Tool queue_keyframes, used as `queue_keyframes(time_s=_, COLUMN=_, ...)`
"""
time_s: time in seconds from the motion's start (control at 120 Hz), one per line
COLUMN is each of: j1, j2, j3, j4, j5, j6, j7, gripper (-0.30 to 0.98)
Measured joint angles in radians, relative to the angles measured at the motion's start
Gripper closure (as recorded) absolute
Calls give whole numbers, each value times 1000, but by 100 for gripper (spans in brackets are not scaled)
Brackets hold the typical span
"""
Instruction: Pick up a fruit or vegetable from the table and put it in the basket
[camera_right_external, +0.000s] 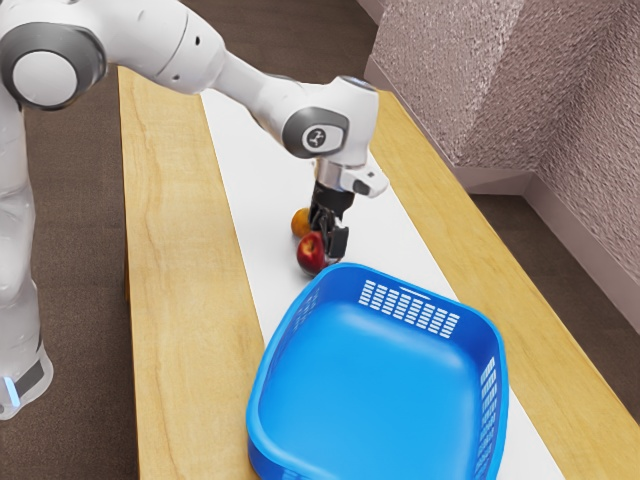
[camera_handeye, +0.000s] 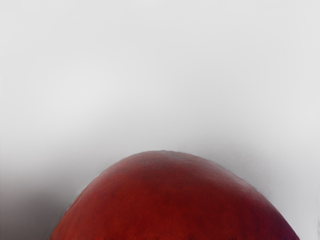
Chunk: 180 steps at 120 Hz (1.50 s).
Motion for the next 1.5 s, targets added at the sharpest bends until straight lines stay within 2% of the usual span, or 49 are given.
queue_keyframes(time_s=0.058, j1=-8, j2=-9, j3=0, j4=17, j5=9, j6=10, j7=-8, gripper=63)
queue_keyframes(time_s=0.508, j1=-115, j2=-49, j3=11, j4=195, j5=67, j6=39, j7=-62, gripper=64)
queue_keyframes(time_s=0.792, j1=-332, j2=-91, j3=4, j4=209, j5=55, j6=63, j7=-103, gripper=62)
queue_keyframes(time_s=0.917, j1=-381, j2=-91, j3=-10, j4=209, j5=52, j6=74, j7=-132, gripper=62)
queue_keyframes(time_s=1.108, j1=-409, j2=-91, j3=-81, j4=209, j5=53, j6=101, j7=-186, gripper=62)
queue_keyframes(time_s=1.342, j1=-404, j2=-78, j3=-112, j4=209, j5=56, j6=149, j7=-254, gripper=65)
queue_keyframes(time_s=1.5, j1=-407, j2=-78, j3=-117, j4=208, j5=47, j6=165, j7=-290, gripper=46)
